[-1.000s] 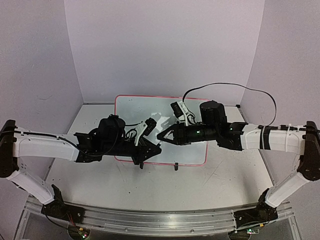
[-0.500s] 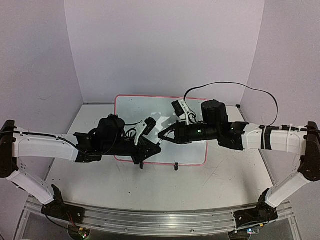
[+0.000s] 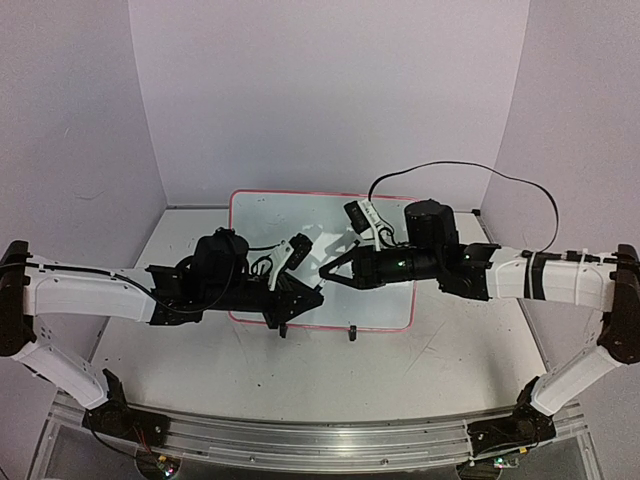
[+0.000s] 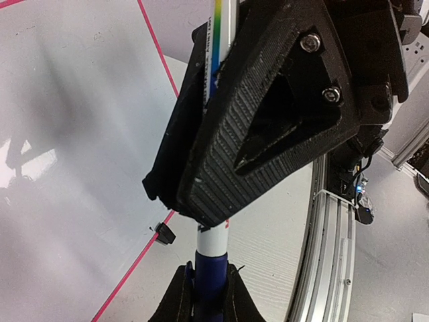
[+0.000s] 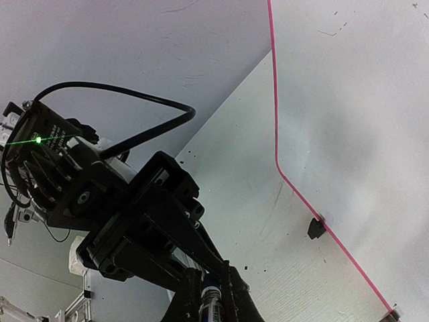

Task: Write a sentence on the whiteboard
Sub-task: Open the pen cap from the whiteboard marker, then place the pen cap at the center of the board.

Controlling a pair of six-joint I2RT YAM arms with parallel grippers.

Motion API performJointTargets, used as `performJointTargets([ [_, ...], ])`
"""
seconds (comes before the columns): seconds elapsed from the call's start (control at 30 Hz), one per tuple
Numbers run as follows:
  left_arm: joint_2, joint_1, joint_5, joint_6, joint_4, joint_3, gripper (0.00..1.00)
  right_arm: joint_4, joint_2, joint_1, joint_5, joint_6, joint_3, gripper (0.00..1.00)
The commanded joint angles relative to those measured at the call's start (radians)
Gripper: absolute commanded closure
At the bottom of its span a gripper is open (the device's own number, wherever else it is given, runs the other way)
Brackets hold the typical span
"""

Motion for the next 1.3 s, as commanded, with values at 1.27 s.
performJointTargets([
  [1.27,-0.295,0.339,-0.503,-0.585,-0.403,-0.293,1.00,-0.227,-0.371,-0.216,0.065,-0.281,-0.024,1.00],
])
